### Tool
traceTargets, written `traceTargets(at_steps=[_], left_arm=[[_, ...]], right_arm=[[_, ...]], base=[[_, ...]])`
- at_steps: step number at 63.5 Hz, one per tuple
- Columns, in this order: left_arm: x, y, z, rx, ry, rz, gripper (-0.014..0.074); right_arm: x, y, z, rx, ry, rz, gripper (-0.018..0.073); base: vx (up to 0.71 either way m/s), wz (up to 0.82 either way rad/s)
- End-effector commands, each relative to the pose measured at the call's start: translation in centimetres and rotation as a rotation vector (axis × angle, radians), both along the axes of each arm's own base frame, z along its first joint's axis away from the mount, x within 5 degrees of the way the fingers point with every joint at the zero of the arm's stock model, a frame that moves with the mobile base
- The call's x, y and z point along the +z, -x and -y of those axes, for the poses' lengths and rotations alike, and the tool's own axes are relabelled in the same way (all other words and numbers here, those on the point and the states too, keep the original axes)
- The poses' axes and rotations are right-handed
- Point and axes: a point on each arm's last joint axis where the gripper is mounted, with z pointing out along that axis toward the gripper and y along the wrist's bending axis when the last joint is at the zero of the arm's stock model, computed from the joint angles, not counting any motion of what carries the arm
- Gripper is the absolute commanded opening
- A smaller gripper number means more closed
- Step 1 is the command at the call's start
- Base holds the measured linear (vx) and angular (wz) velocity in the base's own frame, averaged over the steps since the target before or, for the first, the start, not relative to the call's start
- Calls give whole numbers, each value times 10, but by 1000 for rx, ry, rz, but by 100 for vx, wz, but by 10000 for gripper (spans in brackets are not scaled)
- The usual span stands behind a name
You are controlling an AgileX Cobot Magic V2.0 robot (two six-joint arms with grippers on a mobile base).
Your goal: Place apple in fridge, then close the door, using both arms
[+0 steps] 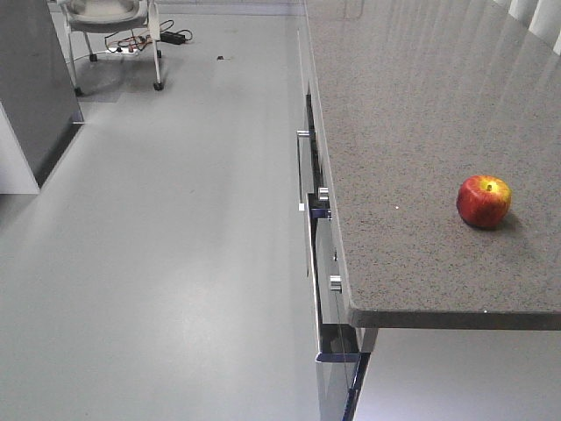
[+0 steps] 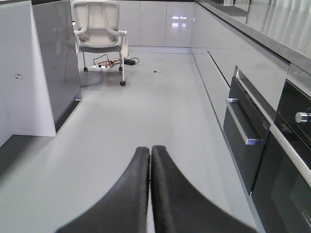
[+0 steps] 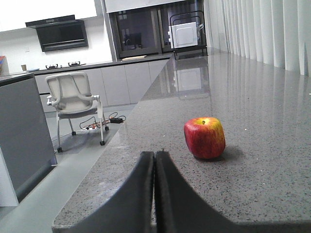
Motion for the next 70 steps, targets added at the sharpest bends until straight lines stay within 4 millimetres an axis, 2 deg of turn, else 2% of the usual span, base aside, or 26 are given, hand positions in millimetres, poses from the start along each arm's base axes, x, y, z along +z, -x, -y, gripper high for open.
traceTargets(at_steps=[1,70], left_arm=[[-1,-1,2,-23,5,51,-6],[-1,-1,2,-23,5,51,-6]], right_arm=[[3,2,0,4,15,76,-3],[3,2,0,5,3,77,-3]], base=[[0,0],[0,0]])
